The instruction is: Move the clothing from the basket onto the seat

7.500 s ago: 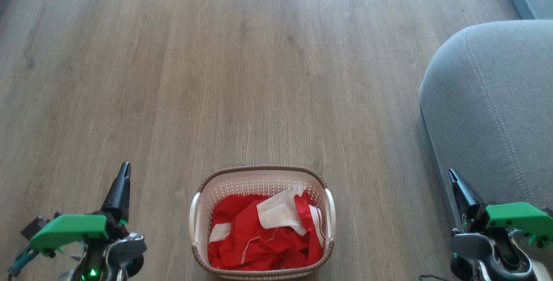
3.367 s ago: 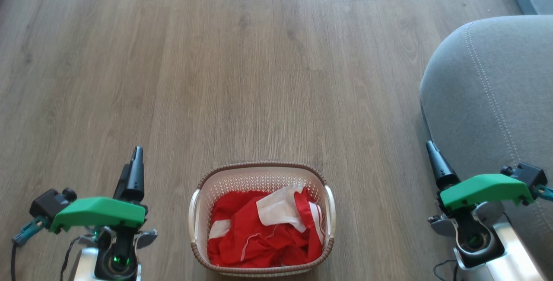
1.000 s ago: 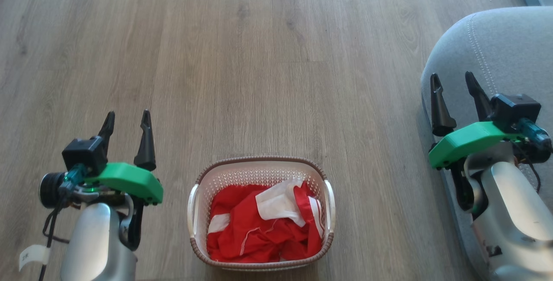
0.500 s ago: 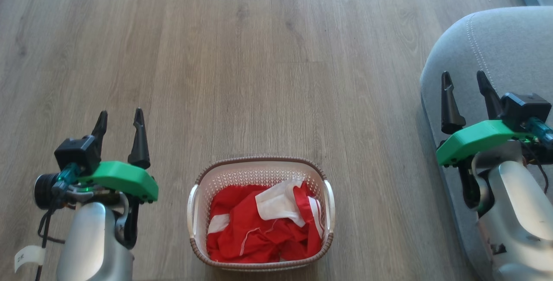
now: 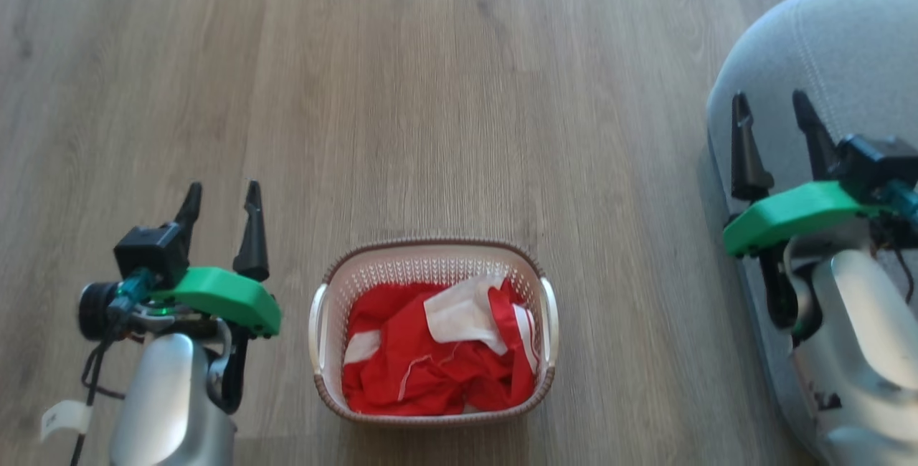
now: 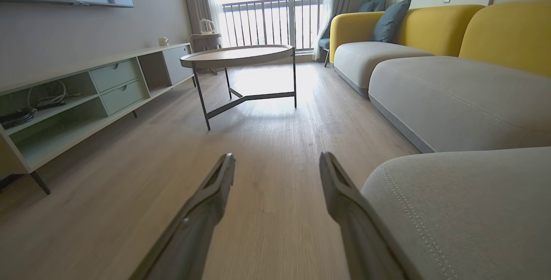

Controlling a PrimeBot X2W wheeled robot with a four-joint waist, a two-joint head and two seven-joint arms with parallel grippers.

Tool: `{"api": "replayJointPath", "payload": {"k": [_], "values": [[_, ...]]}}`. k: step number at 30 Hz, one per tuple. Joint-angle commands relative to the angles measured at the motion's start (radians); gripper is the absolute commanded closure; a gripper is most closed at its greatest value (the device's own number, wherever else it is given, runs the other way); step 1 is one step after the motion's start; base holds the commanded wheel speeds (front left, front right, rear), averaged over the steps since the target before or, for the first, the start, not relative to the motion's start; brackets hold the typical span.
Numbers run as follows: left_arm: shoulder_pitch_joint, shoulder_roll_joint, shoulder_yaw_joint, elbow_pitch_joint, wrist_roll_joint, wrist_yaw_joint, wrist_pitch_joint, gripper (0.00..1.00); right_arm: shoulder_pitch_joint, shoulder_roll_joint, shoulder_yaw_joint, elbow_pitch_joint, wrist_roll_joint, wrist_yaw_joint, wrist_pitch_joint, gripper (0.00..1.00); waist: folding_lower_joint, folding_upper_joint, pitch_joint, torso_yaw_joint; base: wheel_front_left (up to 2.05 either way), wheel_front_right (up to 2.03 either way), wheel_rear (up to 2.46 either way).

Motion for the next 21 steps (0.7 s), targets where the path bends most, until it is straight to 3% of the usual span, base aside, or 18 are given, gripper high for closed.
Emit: {"api": "replayJointPath", "payload": {"k": [1,21], "values": [[-0.057,0.014,0.018,-0.025,-0.013,0.003,-0.01,0.0,-0.059,-0.004,0.015,-0.045,-0.007,0.007,-0.012,0.0,0.0,0.0,0.028,-0.003,0.0,0.0,0.0],[-0.239,0.014,-0.214,0.114,-0.07,0.015,-0.01,0.0,-0.285,-0.019,0.022,-0.245,-0.008,0.007,-0.012,0.0,0.0,0.0,0.511,-0.079,0.0,0.0,0.0]]}}
